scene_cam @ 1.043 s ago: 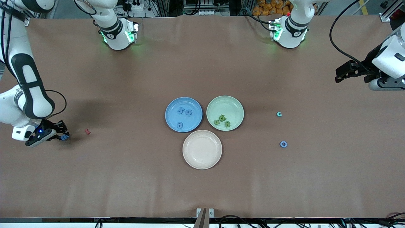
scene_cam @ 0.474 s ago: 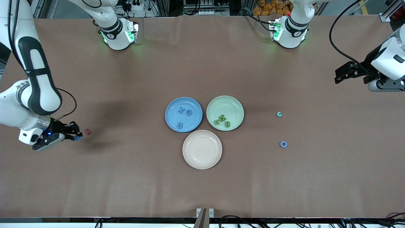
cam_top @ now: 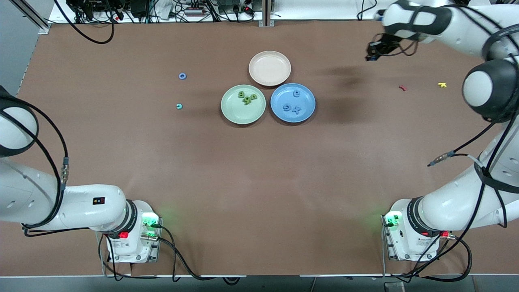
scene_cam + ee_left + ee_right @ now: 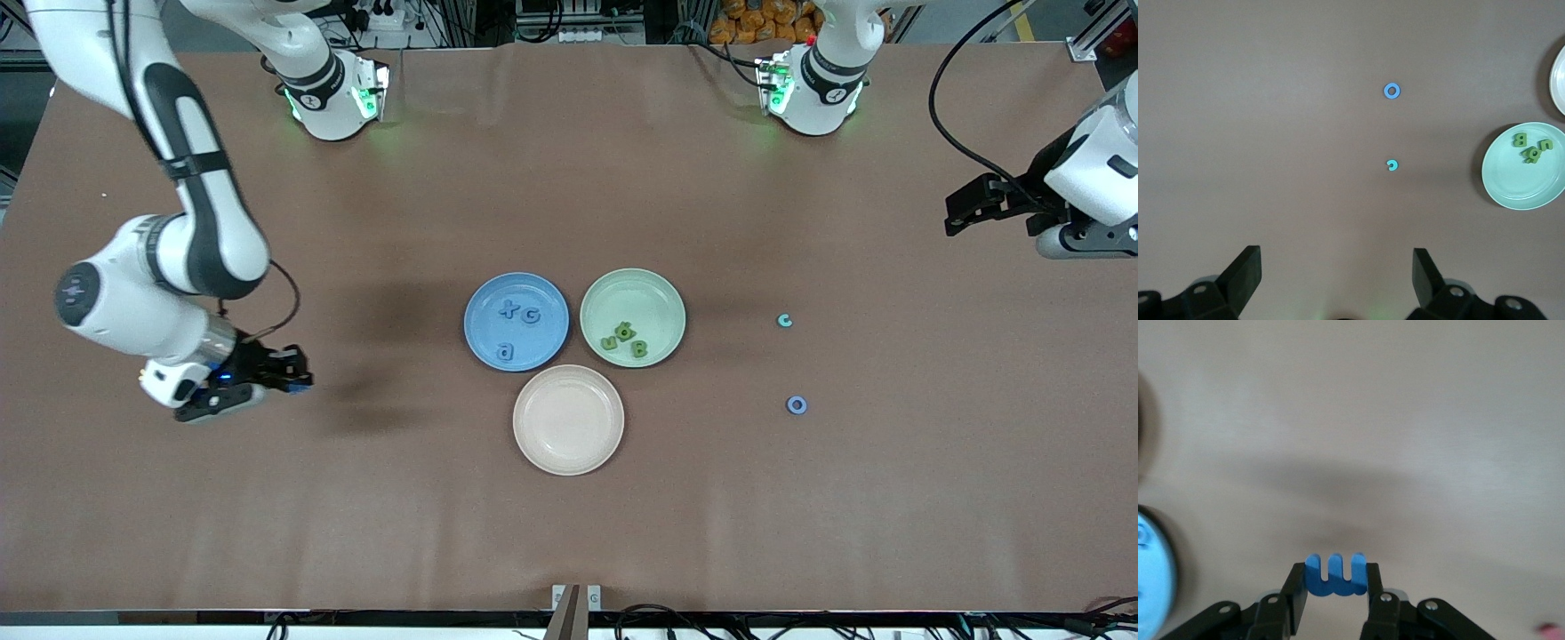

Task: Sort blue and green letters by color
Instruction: 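Carry the E over the blue plate and open the right gripper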

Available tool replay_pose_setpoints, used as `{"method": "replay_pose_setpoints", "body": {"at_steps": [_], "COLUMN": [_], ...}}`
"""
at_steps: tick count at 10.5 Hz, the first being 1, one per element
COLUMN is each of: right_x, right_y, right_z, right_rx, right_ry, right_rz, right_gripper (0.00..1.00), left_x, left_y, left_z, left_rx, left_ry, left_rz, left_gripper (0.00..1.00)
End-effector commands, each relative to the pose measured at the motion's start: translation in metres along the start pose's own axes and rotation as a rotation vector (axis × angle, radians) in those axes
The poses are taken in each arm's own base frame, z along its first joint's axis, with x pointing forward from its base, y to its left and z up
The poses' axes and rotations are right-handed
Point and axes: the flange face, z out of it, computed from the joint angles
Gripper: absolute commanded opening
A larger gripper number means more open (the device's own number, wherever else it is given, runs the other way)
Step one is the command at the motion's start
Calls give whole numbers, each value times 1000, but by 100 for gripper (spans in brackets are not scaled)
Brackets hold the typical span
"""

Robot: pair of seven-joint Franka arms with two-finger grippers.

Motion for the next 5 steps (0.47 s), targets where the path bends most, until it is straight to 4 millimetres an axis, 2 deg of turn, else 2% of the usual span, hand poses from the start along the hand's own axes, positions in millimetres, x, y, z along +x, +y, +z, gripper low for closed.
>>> {"method": "replay_pose_setpoints", "body": {"at_steps": [1, 5], "right_x": [-3, -21], "right_y": [-110, -233], "right_z": [14, 61], "right_rx": [-16, -33], "right_ry": [-19, -61], "right_rz": [77, 53], "right_gripper": [37, 37], "left_x": [0, 0], "left_y": [-2, -6], "left_z": [-2, -1], "left_rx": [25, 27], "left_ry": [10, 7], "left_rz": [20, 15], "left_gripper": [100, 100]}}
